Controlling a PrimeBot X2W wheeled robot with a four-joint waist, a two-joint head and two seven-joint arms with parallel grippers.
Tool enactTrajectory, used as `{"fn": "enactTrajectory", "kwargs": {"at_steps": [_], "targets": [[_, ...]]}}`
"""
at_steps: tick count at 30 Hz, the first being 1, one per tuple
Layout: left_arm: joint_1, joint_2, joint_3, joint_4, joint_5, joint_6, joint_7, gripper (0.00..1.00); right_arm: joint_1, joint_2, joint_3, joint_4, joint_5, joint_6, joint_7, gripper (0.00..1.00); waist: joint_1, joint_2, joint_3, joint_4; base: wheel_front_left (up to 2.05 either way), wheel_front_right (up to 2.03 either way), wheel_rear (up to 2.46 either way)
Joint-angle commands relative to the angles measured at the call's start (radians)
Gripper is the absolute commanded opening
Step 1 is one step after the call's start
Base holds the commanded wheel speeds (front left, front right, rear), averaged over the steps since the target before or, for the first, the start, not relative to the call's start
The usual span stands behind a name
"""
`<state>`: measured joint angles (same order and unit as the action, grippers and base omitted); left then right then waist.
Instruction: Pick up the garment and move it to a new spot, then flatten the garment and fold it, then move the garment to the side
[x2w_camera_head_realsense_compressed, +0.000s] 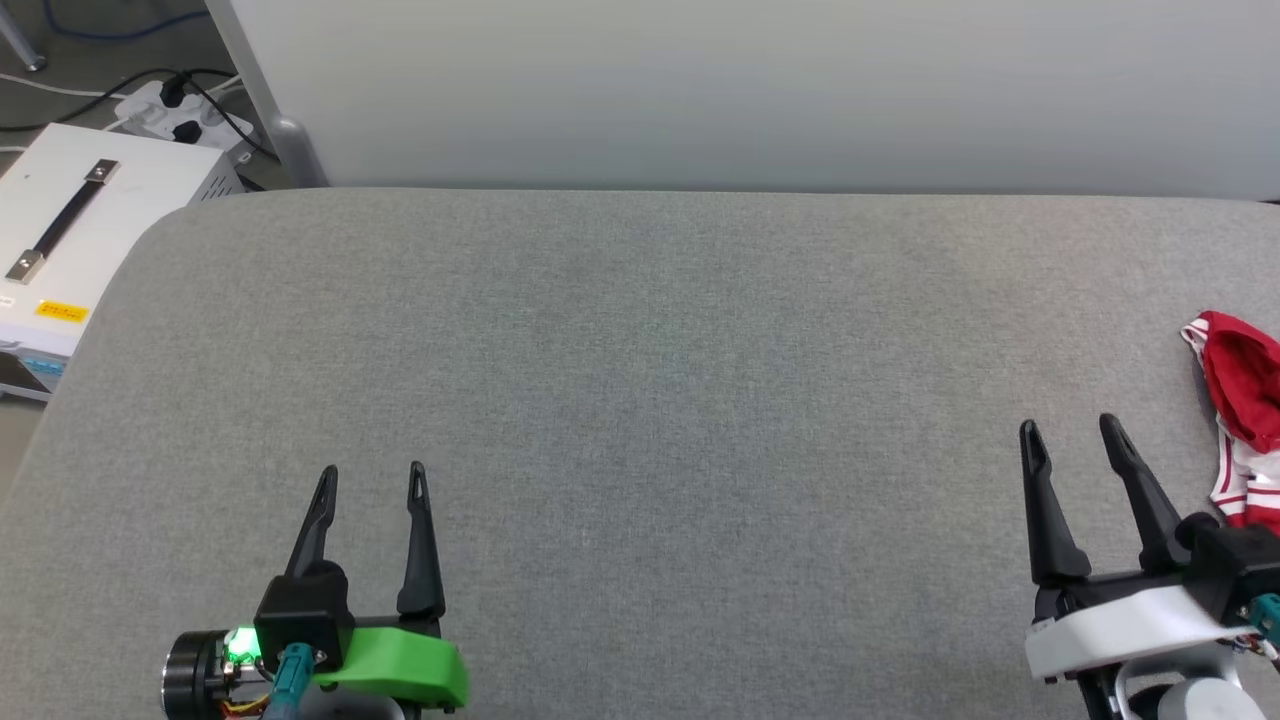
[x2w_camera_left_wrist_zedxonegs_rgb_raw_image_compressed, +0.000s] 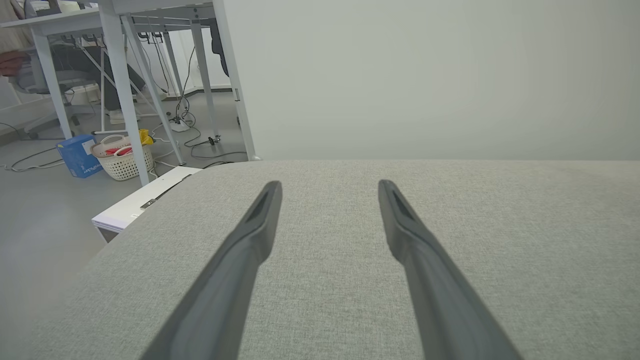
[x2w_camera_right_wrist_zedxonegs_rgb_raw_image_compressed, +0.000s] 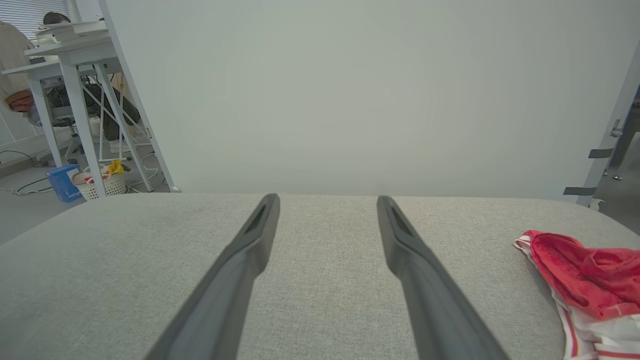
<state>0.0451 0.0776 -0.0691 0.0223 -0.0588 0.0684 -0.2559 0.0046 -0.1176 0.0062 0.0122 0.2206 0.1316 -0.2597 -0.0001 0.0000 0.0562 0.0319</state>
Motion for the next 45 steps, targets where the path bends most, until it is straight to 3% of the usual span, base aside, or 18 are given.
{"fn": "enactTrajectory", "kwargs": {"at_steps": [1,19,20,45], "targets": [[0.018,-0.004,0.004,0.002,-0.012,-0.007,-0.006,1.00,0.025,0.003,0.003,-0.012,-0.002,-0.001,-0.002,1.00,0.0001,0.0000,-0.016,0.008,0.00,0.00,0.00],[0.050,-0.007,0.004,0.023,-0.006,-0.041,-0.006,1.00,0.108,0.020,0.006,-0.002,-0.026,-0.001,-0.002,1.00,0.0001,0.0000,-0.031,0.002,0.00,0.00,0.00],[0.037,-0.004,0.004,0.022,-0.010,-0.039,0.000,0.00,0.097,0.019,0.006,-0.004,-0.016,0.000,0.000,0.00,0.0001,0.0000,-0.031,0.001,0.00,0.00,0.00],[0.022,-0.008,0.015,0.015,0.002,-0.044,0.045,0.00,0.079,0.027,0.004,-0.005,-0.050,0.000,0.045,0.00,0.0001,0.0000,-0.035,-0.005,0.00,0.00,0.00]]}}
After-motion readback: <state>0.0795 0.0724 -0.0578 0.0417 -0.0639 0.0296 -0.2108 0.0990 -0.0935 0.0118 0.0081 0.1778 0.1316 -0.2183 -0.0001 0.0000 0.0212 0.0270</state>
